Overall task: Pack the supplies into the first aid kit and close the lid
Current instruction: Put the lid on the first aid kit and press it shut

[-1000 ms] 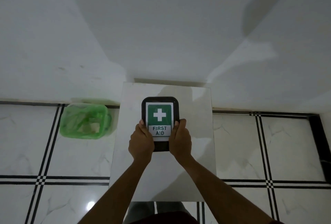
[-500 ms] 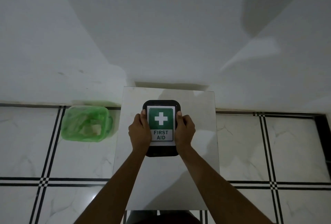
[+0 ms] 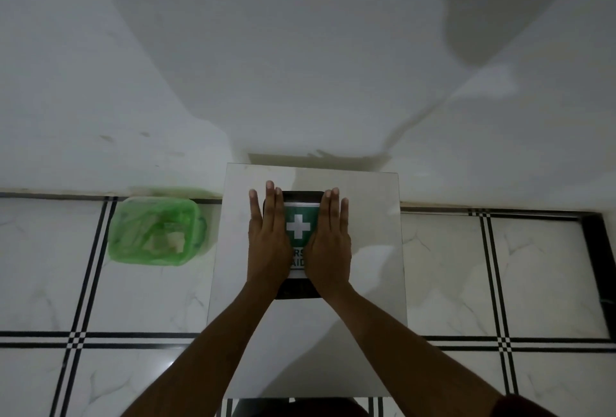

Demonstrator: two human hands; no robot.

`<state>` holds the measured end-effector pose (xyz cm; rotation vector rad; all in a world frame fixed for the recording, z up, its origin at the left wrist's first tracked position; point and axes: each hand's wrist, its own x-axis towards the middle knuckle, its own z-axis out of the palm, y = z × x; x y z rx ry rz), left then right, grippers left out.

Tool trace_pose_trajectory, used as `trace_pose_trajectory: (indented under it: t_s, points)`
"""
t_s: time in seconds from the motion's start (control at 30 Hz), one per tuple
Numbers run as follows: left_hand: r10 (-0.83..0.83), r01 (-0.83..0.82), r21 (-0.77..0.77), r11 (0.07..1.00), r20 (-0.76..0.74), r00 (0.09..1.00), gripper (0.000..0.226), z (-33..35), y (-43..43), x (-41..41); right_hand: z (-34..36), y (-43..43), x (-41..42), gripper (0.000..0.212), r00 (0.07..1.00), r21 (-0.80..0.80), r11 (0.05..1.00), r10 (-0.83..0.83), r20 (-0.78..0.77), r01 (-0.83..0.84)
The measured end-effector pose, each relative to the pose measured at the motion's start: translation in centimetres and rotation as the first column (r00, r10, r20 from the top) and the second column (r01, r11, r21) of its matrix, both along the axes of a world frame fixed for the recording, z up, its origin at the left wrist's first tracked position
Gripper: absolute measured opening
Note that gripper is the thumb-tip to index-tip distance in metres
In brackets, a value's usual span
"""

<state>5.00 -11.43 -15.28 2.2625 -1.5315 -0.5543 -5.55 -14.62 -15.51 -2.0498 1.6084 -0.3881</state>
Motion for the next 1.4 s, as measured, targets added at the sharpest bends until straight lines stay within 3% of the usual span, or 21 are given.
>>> trace_pose_trajectory:
  t_s: [0.13,0.67,0.77,1.0,1.2,1.4]
  points:
    - [-0.032,0.032,0.02,0.999,-0.02,0.999,0.078,0.0,-0.2,-0.1,-0.3,-0.3,-0.2,0.081,0.999,0.027,0.998,0.048,0.017,-0.048]
    - [-0.077,0.078,0.021,0.997,-0.06,0.995,0.078,0.3,-0.3,0.2,0.0,-1.5,-0.7,0.076,0.989,0.018,0.989,0.147,-0.027,-0.146]
    - [-0.059,0.062,0.024,0.998,-0.102,0.993,0.064,0.5,-0.3,0.4,0.7,-1.6,-0.9,0.074,0.983,0.012,0.986,0.164,-0.08,-0.164]
    - [-0.164,0.146,0.114,0.983,0.164,0.973,0.06,1.2,2.6,0.5,1.4,0.7,-2.6,0.068,0.946,-0.031,0.965,0.25,-0.207,-0.262]
    - [-0.166,0.143,0.151,0.978,0.147,0.975,0.072,1.0,3.9,-0.4,0.8,2.5,-2.4,0.059,0.969,-0.041,0.978,0.196,-0.148,-0.204]
    - [-0.123,0.114,0.086,0.99,0.105,0.987,0.058,0.6,3.4,-0.5,0.6,2.2,-2.4,0.058,0.967,-0.063,0.975,0.202,-0.152,-0.213]
